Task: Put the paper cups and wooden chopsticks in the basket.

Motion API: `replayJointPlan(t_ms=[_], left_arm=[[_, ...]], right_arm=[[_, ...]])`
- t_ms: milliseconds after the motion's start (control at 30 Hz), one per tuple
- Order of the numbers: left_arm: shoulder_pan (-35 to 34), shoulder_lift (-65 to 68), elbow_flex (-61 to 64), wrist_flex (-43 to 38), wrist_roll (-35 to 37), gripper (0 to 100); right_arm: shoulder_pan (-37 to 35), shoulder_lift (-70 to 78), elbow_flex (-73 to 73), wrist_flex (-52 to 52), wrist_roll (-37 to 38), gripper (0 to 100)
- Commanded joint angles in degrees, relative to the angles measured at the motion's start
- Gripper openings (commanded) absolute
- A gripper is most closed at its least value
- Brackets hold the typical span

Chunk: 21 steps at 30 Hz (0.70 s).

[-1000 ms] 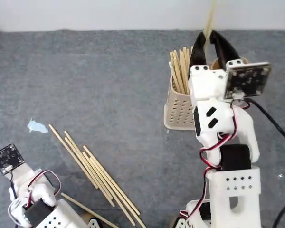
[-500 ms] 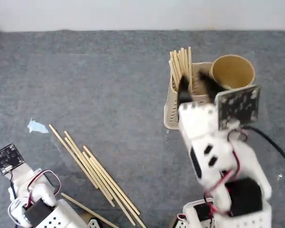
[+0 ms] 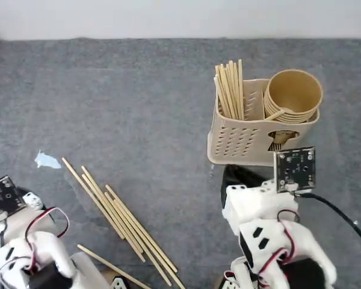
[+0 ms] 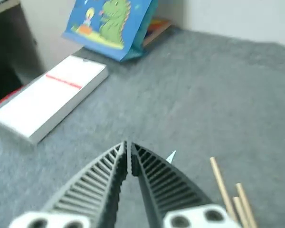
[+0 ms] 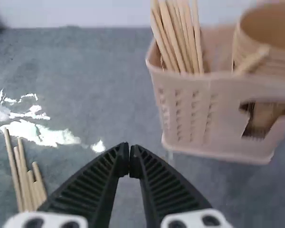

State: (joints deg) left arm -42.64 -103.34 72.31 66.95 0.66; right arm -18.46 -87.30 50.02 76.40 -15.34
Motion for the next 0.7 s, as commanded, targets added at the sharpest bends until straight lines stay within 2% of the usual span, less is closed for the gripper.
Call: replayJointPlan(t_ms=[0, 167, 433, 600, 667], left_arm=[[5.01, -0.88, -10.33, 4.48, 0.09, 1], [13.19, 7.12, -24.04, 13.10, 8.70, 1], [22.77, 35.34, -41.71, 28.31, 9.14, 1], [23.21, 41.49, -41.54, 29.27, 9.23, 1], [23.21, 42.81, -38.90, 26.90, 9.23, 1]], right_arm=[[-0.40, -7.16, 6.15, 0.31, -4.66, 2.0], [-0.40, -17.10, 6.86, 4.09, -4.66, 1.5], [-0.31, -11.91, 7.56, 4.62, -4.66, 1.5], [-0.31, -10.68, 11.78, 4.26, -4.75, 1.5], [-0.57, -10.68, 15.03, 2.59, -4.92, 1.5]])
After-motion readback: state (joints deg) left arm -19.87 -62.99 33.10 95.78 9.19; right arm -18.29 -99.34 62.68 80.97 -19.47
